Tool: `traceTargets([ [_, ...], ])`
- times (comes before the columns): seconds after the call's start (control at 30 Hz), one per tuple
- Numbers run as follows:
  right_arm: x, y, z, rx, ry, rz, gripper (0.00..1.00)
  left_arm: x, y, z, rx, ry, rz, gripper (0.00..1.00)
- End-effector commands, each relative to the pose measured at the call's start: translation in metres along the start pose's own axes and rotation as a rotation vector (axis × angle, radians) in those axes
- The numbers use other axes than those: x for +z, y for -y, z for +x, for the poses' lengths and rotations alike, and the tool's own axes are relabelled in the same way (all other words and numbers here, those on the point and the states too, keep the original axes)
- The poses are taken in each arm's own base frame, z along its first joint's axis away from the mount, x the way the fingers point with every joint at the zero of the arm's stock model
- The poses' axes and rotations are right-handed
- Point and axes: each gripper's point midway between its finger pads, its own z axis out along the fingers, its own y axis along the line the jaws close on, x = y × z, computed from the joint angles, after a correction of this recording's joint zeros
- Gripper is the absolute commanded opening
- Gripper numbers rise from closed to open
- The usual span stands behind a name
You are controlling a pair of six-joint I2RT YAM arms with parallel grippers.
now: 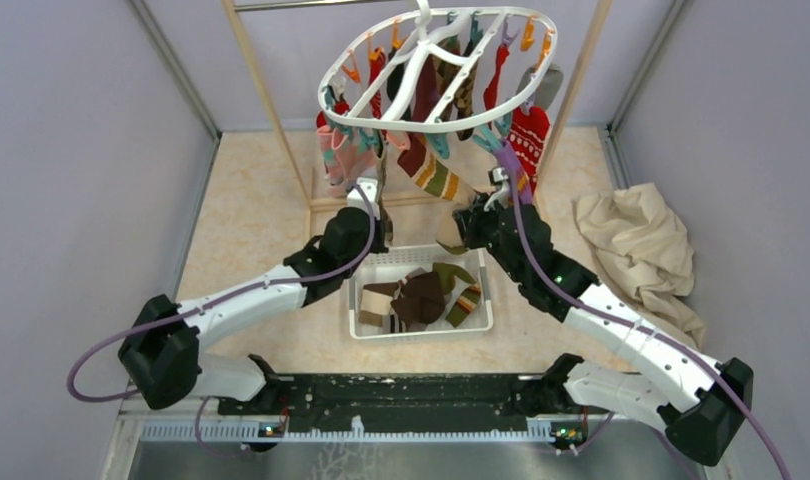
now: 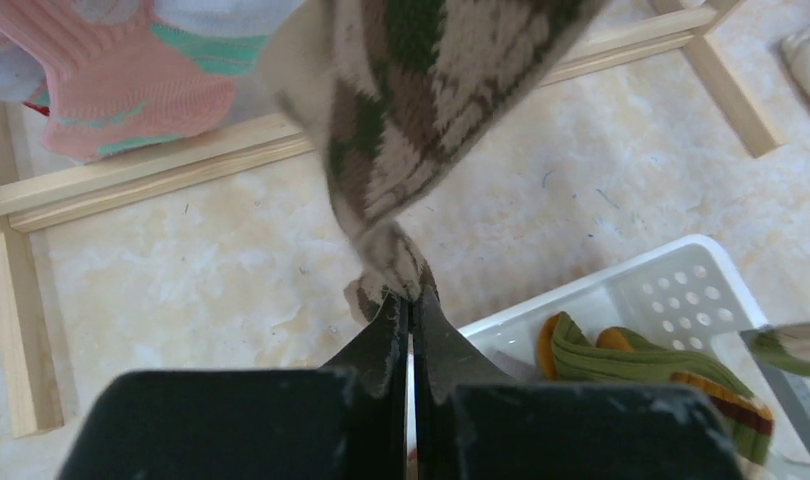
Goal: Remove the socks clipped to the hanger
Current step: Remove the sock from the hanger.
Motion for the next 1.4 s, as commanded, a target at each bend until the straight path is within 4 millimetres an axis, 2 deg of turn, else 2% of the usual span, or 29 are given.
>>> traceTargets([
  [0.0, -0.006, -0.001, -0.028, 0.015, 0.072, -0.027, 0.04, -0.027, 0.013, -0.039, -0.020, 0.029, 0.080, 0.00],
  [0.13, -0.003, 0.007, -0.029, 0.021, 0.069, -0.013, 0.04, -0.052, 0.016, -0.053, -0.036, 0.006, 0.124, 0.00],
  [0.3, 0.000, 0.017, -0.033, 0.028, 0.069, -0.008, 0.04, -0.073, 0.026, -0.069, -0.053, -0.010, 0.178, 0.00],
  [0.53, 0.008, 0.044, -0.033, 0.038, 0.030, 0.020, 0.04, -0.090, 0.053, -0.065, -0.057, -0.073, 0.244, 0.00],
  [0.77, 0.013, 0.069, -0.033, 0.071, 0.003, 0.038, 0.04, -0.102, 0.086, -0.057, -0.034, -0.104, 0.304, 0.00],
  [1.07, 0.025, 0.096, -0.037, 0.139, -0.045, 0.037, 0.04, -0.113, 0.140, -0.066, -0.009, -0.082, 0.426, 0.00],
  [1.37, 0.035, 0.122, -0.048, 0.204, -0.038, 0.067, 0.04, -0.121, 0.168, -0.068, 0.001, -0.060, 0.482, 0.00],
])
